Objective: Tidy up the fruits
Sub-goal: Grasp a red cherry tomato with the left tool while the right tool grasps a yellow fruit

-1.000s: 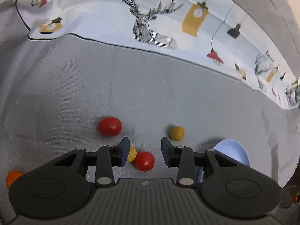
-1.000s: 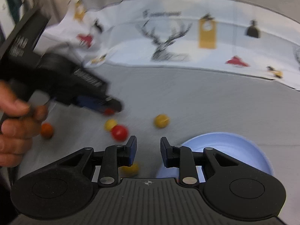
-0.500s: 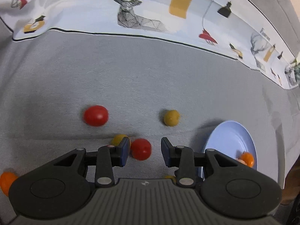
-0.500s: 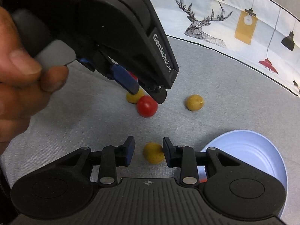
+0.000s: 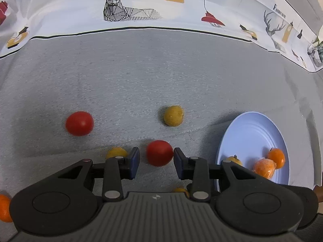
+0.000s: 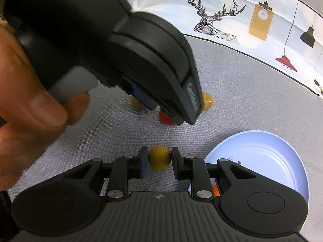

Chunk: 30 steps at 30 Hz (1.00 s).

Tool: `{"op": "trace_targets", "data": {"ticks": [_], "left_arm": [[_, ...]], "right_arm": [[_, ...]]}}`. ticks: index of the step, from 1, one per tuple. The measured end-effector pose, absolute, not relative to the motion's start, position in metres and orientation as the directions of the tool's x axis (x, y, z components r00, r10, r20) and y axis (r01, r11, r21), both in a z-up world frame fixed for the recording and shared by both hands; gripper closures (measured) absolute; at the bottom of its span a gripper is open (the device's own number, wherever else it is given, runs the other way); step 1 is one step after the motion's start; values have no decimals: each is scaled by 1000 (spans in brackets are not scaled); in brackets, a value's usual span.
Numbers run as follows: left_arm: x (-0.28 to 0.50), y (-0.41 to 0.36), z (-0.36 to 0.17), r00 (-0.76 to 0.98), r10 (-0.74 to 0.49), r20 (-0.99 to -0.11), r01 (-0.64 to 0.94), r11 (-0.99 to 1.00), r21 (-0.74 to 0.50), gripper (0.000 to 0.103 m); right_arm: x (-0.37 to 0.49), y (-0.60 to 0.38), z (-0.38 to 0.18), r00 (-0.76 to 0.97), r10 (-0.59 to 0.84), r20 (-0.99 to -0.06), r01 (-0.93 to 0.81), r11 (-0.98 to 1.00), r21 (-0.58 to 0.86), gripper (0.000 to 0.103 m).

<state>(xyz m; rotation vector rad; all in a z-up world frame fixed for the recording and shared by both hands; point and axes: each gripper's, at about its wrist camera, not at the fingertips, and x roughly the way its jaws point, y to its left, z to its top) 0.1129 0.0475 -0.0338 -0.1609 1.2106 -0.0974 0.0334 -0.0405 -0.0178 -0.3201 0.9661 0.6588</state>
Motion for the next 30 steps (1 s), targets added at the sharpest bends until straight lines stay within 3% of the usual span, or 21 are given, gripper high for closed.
{"op": "trace_targets", "data": {"ticks": [3,6,19,30], "left_arm": [[115,44,-36,349,-160,-923,-8,985,-174,63],[117,40,-38,348,-154,-925,-4,986,-165,70],[108,47,13,443,-132,-887,-44,985,-168,70],[101,38,25,476,-86,-875,-31,993,-114,70]], "right_arm": [[34,-43,-17,392,376,-840,-644,764,41,77],[36,-49,-14,388,384,-838,-648,760,48,77],[41,-72,22,455,449,-769,-597,795,111,77],[42,-111,31,572,412,-709,-461,876,138,77]]}}
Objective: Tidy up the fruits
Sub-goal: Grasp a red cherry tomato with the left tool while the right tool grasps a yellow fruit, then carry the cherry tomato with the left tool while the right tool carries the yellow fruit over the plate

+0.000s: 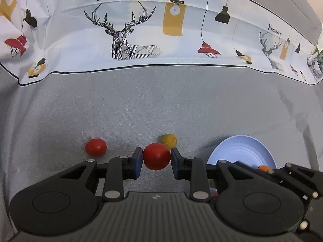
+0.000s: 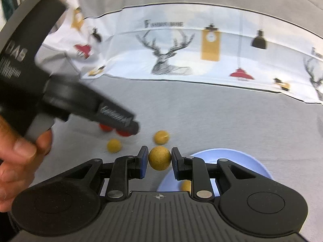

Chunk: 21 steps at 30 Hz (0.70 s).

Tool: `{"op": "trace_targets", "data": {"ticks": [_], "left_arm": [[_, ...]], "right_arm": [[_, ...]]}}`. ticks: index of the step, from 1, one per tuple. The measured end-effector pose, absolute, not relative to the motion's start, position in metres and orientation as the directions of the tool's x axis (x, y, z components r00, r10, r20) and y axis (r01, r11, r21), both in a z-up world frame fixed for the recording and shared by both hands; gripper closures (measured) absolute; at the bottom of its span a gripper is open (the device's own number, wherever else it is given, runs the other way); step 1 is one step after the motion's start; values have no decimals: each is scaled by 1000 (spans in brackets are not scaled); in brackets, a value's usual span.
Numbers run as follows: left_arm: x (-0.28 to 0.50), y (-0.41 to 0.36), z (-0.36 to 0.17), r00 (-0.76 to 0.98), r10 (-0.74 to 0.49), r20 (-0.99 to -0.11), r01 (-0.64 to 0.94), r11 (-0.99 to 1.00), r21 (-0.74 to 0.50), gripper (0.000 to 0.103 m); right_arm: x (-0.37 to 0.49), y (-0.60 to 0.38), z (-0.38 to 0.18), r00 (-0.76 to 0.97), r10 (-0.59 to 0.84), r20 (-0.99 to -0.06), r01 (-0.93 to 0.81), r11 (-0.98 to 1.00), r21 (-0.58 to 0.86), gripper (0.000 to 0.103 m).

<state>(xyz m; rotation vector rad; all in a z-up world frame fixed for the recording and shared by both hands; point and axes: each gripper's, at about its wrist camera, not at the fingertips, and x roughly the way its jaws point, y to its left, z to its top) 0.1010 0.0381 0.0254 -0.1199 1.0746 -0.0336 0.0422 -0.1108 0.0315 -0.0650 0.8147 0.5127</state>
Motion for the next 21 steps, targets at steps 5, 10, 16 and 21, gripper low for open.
{"op": "trace_targets", "data": {"ticks": [5,10,16,21], "left_arm": [[104,33,27,482,-91,-872,-22,993,-116,70],[105,29,27,483,-94,-870,-18,993,-117,70],[105,24,26,481,-89,-872,-12,994,-108,70],[105,22,24,479,-80,-874,-10,995,-96,70]], "right_arm": [[49,-127,31,594,388,-705,-416,898,144,77],[48,-138,32,602,367,-709,-395,909,135,77],[49,-151,32,611,348,-711,-370,920,132,77],[50,-157,31,613,339,-714,-359,924,130,77]]}}
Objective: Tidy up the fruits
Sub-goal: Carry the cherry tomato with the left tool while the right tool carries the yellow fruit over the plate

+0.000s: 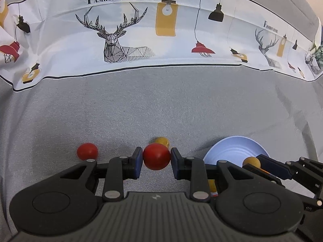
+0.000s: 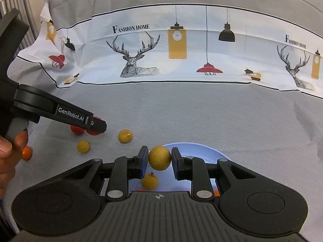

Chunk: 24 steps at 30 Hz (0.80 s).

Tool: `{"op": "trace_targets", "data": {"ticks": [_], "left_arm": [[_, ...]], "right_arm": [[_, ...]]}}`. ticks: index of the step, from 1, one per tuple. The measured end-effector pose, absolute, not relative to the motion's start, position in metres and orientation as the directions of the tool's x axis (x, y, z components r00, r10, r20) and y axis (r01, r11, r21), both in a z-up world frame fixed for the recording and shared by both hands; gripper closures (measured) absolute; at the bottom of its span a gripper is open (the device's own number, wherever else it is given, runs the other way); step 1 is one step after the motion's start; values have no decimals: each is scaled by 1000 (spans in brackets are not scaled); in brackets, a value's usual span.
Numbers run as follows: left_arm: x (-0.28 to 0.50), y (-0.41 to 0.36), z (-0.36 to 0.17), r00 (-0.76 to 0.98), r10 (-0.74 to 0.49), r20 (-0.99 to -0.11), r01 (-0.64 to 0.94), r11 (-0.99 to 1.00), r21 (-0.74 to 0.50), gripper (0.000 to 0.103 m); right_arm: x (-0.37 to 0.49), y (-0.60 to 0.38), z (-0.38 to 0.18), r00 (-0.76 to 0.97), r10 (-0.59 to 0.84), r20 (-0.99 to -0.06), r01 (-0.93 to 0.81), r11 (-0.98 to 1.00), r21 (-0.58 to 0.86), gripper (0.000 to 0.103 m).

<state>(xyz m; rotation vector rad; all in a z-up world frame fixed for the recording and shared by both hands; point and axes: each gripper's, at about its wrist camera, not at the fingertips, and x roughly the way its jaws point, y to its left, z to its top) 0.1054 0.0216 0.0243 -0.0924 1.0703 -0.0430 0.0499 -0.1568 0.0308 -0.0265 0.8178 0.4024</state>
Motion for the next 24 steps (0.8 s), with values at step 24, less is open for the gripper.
{"op": "trace_targets", "data": {"ticks": [24], "left_arm": [[105,18,22,482,-81,-873,3,996,-91,70]], "right_arm": [[53,-169,25,618,296,-728,-316,942,114,77]]}}
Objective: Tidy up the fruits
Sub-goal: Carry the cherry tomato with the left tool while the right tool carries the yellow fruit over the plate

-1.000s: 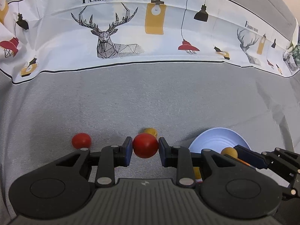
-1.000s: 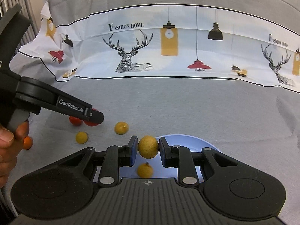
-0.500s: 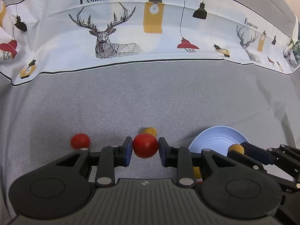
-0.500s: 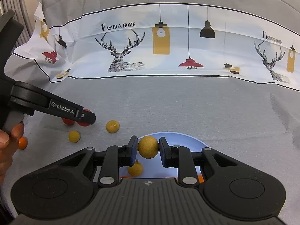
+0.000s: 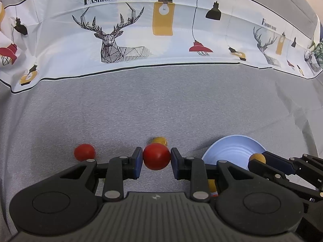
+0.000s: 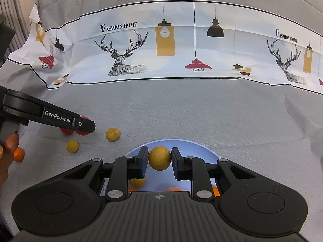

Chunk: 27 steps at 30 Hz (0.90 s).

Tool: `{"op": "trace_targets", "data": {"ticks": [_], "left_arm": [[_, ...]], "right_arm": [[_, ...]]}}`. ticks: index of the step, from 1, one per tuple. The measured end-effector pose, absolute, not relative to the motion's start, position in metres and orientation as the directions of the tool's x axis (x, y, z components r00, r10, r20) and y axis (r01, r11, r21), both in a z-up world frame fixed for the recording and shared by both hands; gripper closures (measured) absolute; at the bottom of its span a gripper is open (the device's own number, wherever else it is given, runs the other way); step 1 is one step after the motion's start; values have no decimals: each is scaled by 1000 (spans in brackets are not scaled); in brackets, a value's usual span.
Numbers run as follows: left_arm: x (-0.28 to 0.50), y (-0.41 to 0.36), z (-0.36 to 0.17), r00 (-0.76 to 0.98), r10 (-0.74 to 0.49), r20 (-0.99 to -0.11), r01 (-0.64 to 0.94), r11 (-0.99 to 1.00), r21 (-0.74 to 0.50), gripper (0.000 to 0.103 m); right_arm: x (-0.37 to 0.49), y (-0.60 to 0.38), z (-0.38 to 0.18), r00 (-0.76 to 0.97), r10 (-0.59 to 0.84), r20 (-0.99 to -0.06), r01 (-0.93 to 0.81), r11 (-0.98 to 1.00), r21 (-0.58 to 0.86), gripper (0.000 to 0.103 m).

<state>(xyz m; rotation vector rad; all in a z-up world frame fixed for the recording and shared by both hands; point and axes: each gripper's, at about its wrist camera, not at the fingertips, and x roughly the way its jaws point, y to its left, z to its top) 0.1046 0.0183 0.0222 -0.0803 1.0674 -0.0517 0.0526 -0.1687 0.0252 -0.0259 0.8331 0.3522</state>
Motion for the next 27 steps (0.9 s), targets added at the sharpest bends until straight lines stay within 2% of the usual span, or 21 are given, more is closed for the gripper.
{"op": "trace_targets", "data": {"ticks": [19,27], "left_arm": [[105,14,22,484,-89,-871,16,996,-93,70],[103,8,21,478,-103,-872,39,995,-96,70]], "right_arm": [[55,-175,26,621,279,-732,-299,948,108,77],[56,-191,28,649,220,-729,-232,969,86,77]]}}
